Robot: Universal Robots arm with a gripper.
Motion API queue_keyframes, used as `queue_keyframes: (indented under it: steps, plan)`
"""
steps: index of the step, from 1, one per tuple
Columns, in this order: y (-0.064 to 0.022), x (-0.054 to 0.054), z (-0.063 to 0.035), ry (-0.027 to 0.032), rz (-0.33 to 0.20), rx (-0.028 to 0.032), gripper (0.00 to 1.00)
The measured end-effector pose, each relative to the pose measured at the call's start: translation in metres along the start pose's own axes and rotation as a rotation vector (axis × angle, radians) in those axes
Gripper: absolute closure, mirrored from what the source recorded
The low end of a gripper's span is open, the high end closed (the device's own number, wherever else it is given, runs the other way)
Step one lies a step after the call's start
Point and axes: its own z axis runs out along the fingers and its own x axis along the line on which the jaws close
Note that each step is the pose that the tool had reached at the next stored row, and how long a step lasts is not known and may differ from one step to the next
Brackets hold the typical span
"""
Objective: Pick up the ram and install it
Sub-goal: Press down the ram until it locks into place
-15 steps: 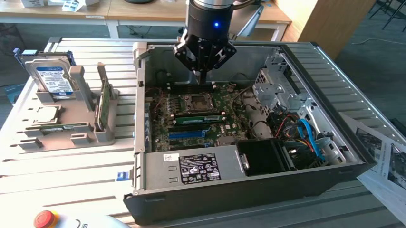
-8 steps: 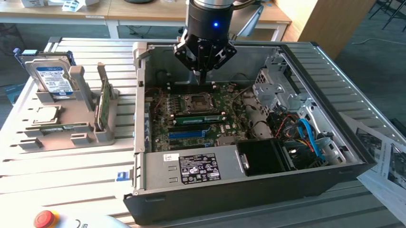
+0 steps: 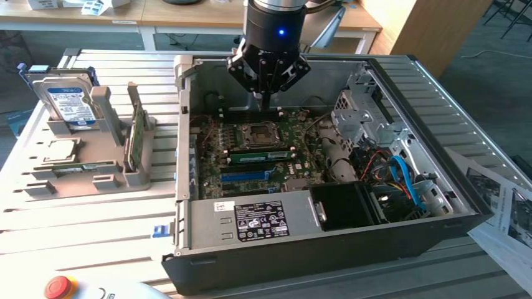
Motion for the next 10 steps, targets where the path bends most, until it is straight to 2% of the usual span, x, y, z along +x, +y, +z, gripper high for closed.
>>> queue_keyframes:
  steps: [5, 10]
  plan:
    - [0.0, 0.0, 0.0, -0.0008, 0.042, 0.0003, 0.89]
    - [0.0, 0.0, 0.0, -0.0009, 0.043, 0.0003, 0.89]
